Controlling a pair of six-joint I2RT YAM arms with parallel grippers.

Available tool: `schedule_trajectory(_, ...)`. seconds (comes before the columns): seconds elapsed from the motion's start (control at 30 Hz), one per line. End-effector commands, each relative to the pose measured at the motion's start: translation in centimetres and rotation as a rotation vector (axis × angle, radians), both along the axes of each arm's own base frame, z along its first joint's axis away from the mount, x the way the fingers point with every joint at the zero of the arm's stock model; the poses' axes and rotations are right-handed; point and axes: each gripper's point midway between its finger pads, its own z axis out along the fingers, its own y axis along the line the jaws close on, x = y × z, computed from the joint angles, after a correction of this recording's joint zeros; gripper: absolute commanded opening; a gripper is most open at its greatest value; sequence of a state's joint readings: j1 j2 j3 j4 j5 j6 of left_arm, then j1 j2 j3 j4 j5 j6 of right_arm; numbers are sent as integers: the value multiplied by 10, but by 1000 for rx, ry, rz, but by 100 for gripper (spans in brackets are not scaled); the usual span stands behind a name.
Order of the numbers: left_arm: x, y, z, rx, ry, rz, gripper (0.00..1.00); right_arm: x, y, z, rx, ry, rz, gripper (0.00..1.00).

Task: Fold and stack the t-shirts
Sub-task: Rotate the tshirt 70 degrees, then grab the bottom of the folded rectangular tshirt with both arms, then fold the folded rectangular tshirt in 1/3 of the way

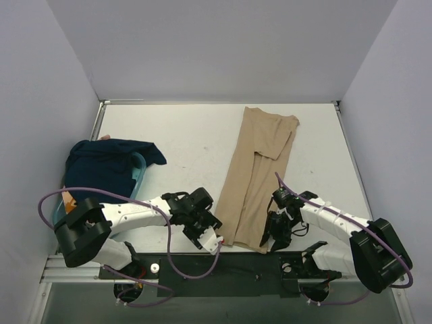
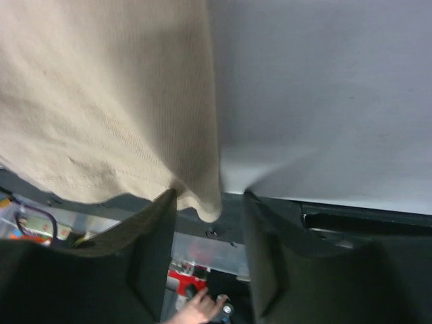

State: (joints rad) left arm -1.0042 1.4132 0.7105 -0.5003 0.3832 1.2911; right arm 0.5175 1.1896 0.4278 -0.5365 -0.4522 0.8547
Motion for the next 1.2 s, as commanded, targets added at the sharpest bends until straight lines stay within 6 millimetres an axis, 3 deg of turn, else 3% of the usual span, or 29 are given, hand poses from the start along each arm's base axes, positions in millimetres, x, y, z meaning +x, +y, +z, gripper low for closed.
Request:
schedule_trajectory(0.0,-5,-33,13,-83,1,-23,69,-8,-10,4,-43,30,17,44)
schedule_trajectory(0.13,1,-33,0,-75,-28,-10,65,-5,-5,-1,-25,29,-3,44)
schedule_trajectory(0.23,4,-34,-4,-78,-46,-13,49,-6,7,-5,36,44,-28,23)
schedule_trajectory(0.3,3,-37,-2,-90,-39,-17,29,0,19,-3,100,32,-47,7)
schedule_trajectory(0.37,3,-41,0,-103,-25,9,0,4,25,4,136,18,-47,0)
schedule_trajectory(0.43,9,-52,11,-136,-8,84,0,11,28,14,166,-7,-56,0)
schedule_trajectory(0.6,41,-77,55,-242,14,269,0,38,13,42,188,-83,-147,0)
schedule_trajectory(0.67,58,-84,69,-281,21,340,0,60,8,60,214,-139,-174,0)
schedule_trajectory(0.7,69,-85,71,-290,40,404,0,61,6,62,216,-133,-160,0)
schedule_trajectory(0.8,112,-95,92,-359,66,554,0,89,-6,74,211,-157,-185,0)
schedule_trajectory(1.03,183,-121,112,-450,-3,699,0,152,-37,82,198,-207,-224,0)
schedule_trajectory(1.17,214,-129,109,-475,-30,776,0,180,-51,79,184,-209,-244,0)
